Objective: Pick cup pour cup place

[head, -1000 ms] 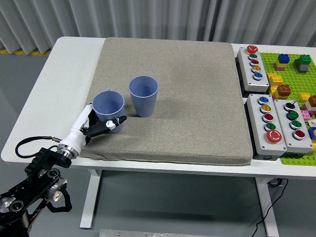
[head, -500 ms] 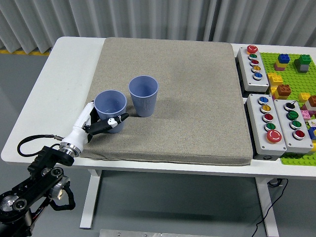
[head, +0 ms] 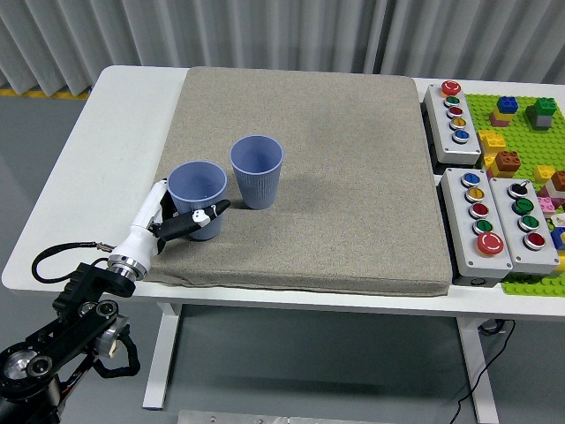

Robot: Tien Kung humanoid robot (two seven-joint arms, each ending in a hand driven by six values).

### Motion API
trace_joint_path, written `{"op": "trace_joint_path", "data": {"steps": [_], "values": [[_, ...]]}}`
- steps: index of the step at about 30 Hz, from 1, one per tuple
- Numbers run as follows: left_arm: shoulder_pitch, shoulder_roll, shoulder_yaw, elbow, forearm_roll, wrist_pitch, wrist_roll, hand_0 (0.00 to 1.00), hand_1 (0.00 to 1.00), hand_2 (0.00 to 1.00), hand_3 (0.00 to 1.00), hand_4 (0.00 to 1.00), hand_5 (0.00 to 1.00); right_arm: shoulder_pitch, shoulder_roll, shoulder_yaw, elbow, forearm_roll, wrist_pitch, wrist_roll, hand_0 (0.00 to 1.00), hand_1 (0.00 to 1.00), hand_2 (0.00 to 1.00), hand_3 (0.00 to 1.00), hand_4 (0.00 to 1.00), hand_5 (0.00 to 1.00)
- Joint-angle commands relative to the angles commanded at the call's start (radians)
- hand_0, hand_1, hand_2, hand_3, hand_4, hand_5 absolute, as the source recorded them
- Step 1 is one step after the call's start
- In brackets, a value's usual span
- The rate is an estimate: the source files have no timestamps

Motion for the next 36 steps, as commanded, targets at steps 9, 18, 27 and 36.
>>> {"op": "trace_joint_path", "data": {"steps": [9, 18, 27, 36], "values": [[0.009, 0.003, -0.053, -0.06, 0.047, 0.021, 0.012, 0.636, 0.508, 0.513, 0.499, 0.864, 0.238, 0.001, -0.001, 0.003, 0.0, -0.005, 0.001, 0.0, 0.641, 0.601, 0.509, 0.578, 0.002, 0.002], [0.001, 0.022, -0.092, -0.103, 0.084, 0.034, 0.032, 0.623, 0.509, 0.515, 0.5, 0.852, 0.227, 0.0, -0.003, 0.001, 0.0, -0.004, 0.002, 0.002, 0.641, 0.601, 0.509, 0.578, 0.002, 0.002], [0.0, 0.023, -0.085, -0.106, 0.096, 0.032, 0.039, 0.465, 0.486, 0.51, 0.502, 0.855, 0.236, -0.005, -0.003, 0.004, 0.0, -0.011, 0.004, 0.0, 0.641, 0.601, 0.509, 0.578, 0.002, 0.002], [-0.008, 0.025, -0.082, -0.108, 0.105, 0.032, 0.042, 0.443, 0.48, 0.508, 0.502, 0.865, 0.249, -0.006, -0.003, 0.003, 0.0, -0.012, 0.006, 0.0, 0.641, 0.601, 0.509, 0.578, 0.002, 0.002]]}}
